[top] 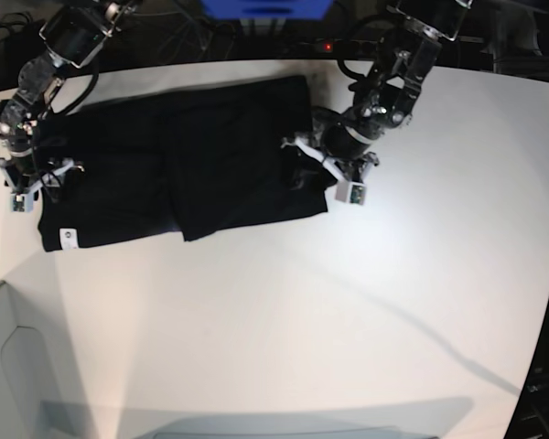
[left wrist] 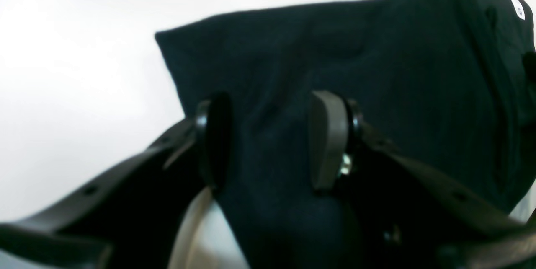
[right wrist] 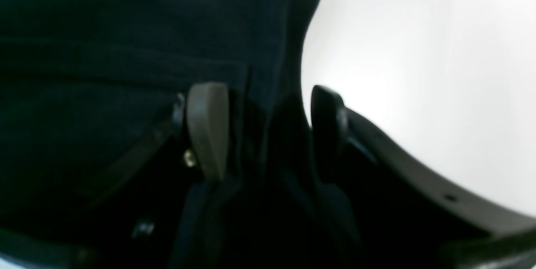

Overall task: Fold the T-shirt properly
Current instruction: 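Release the folded end and lift the left gripper away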

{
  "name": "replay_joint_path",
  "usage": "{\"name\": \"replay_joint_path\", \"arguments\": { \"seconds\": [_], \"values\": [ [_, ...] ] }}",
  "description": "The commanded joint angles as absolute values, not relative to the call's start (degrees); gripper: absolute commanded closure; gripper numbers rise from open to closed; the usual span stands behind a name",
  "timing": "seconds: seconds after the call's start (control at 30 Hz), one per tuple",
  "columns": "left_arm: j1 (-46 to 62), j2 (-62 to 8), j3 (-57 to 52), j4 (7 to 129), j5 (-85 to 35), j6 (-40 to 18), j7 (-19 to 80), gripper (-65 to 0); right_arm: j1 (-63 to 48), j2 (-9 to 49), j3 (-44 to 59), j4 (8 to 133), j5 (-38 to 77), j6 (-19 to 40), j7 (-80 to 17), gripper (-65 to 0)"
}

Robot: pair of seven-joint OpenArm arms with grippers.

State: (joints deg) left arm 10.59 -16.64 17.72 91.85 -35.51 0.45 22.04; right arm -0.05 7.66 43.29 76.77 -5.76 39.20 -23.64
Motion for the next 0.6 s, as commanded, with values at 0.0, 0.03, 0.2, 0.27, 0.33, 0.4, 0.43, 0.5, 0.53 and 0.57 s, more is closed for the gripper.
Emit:
{"name": "replay_joint_path", "arguments": {
  "seconds": [0.0, 0.03, 0.2, 0.27, 0.33, 0.4, 0.43, 0.5, 0.53, 0.57],
  "values": [
    [9.4, -16.8, 17.5, 92.7, -36.0, -0.1, 20.7, -29.0, 0.6, 8.5, 43.5, 76.4, -6.5, 40.0, -23.9, -32.2],
    [9.4, -16.8, 17.5, 92.7, -36.0, -0.1, 20.7, -29.0, 0.4, 8.5, 43.5, 75.6, -6.5, 40.0, -23.9, -32.0],
    [8.9, -16.8, 17.5, 92.6, -36.0, 0.1, 20.7, -29.0, -1.8, 8.2, 43.0, 75.2, -6.4, 40.0, -24.2, -31.6],
    [8.8, -16.8, 17.5, 92.6, -36.0, 0.1, 20.7, -29.0, -2.8, 8.1, 42.0, 75.2, -6.4, 40.0, -24.2, -31.3],
    [8.8, -16.8, 17.5, 92.5, -36.0, 0.1, 20.7, -29.0, -3.7, 8.1, 40.7, 75.2, -6.4, 40.0, -24.2, -28.6],
    [8.8, -16.8, 17.5, 91.7, -36.0, 0.2, 20.7, -29.0, -4.7, 8.0, 40.1, 75.2, -6.2, 40.0, -24.2, -22.8],
    [8.7, -16.8, 17.5, 91.3, -36.0, 0.2, 20.7, -29.0, -4.9, 8.0, 39.9, 75.2, -6.2, 40.0, -24.2, -19.0],
    [8.7, -16.8, 17.5, 90.6, -36.0, 0.2, 20.4, -29.0, -4.9, 7.4, 39.8, 75.2, -6.4, 40.0, -24.2, -11.7],
    [8.7, -16.8, 17.4, 90.3, -36.0, 0.2, 20.4, -29.0, -4.9, 7.1, 39.8, 75.2, -6.4, 40.0, -24.2, -7.7],
    [8.7, -16.8, 17.4, 90.3, -36.0, 0.2, 20.4, -29.0, -4.9, 7.0, 39.9, 75.2, -6.4, 40.0, -24.2, -3.5]
  ]
}}
